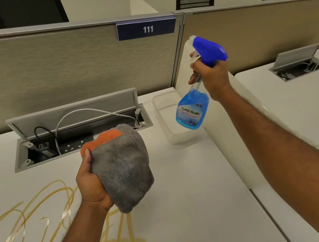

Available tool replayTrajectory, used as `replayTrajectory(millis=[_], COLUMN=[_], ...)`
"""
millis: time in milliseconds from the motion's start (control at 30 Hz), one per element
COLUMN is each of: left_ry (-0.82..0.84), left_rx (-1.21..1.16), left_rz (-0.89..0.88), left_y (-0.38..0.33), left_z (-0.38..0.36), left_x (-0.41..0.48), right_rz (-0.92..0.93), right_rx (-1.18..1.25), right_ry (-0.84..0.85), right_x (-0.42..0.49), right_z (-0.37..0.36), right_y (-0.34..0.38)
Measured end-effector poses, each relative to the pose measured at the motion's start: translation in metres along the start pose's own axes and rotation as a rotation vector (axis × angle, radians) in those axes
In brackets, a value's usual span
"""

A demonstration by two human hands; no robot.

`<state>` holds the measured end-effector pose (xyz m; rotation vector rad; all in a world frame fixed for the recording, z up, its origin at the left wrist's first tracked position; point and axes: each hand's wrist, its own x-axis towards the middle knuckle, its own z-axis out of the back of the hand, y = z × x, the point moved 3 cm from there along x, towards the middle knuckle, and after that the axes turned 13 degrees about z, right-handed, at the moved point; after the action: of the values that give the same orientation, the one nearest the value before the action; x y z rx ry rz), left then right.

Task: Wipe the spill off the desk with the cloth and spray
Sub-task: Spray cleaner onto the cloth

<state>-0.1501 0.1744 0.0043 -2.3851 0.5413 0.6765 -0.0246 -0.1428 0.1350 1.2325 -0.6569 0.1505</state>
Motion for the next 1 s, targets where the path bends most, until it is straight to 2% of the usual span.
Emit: replayTrajectory(millis=[567,800,1000], left_ry=[-0.024,-0.038,-0.033], left_rx=[-0.007,0.025,0.042], left_rz=[0.021,0.028,0.033], left_y=[0.012,0.015,0.018], left_z=[0.000,-0.005,-0.009], left_x=[-0.006,-0.010,-0.015], right_rz=[-0.050,-0.118,-0.229], right_rx=[0.176,0.214,0.143], right_ry=[0.223,0.346,0.402], right_x=[-0.040,-0.048,-0.069], right_z=[0.018,0.018,0.012], right_y=[-0.002,-0.010,-0.042])
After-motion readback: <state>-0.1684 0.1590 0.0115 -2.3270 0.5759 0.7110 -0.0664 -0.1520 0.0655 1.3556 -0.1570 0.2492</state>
